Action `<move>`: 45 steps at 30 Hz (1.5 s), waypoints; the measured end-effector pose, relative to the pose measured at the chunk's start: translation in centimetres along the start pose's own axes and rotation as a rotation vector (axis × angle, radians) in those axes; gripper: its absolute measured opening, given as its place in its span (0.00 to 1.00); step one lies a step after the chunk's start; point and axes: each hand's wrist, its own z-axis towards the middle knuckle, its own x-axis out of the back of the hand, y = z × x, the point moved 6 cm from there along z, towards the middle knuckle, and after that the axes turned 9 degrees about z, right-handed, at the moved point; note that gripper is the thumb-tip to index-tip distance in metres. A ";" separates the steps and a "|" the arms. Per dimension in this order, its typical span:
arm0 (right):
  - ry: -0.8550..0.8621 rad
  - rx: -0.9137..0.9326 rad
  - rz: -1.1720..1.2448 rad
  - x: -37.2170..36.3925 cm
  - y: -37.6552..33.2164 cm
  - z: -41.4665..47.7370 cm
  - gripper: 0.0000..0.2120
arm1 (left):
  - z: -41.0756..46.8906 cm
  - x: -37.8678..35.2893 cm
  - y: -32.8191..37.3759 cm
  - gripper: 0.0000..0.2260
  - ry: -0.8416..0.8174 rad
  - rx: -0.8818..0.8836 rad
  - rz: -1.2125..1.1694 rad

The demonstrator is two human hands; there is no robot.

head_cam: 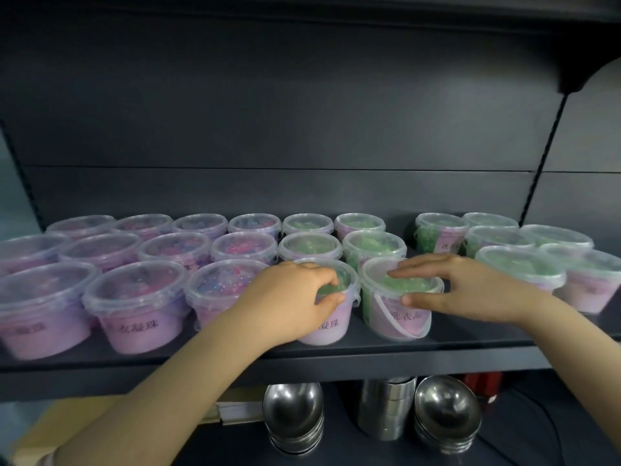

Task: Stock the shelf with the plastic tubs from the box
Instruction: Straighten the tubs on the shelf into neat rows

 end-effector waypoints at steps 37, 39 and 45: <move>0.016 0.048 -0.110 0.2 -0.7 0.3 0.16 | 1.3 0.0 -0.4 0.15 -0.089 -0.063 0.022; 0.015 0.040 -0.071 -0.3 -0.4 -0.3 0.17 | 1.3 0.0 -0.4 0.15 -0.091 -0.065 0.029; 0.018 0.005 -0.049 -0.4 0.0 0.7 0.19 | 1.4 0.1 -0.5 0.14 -0.133 -0.044 0.013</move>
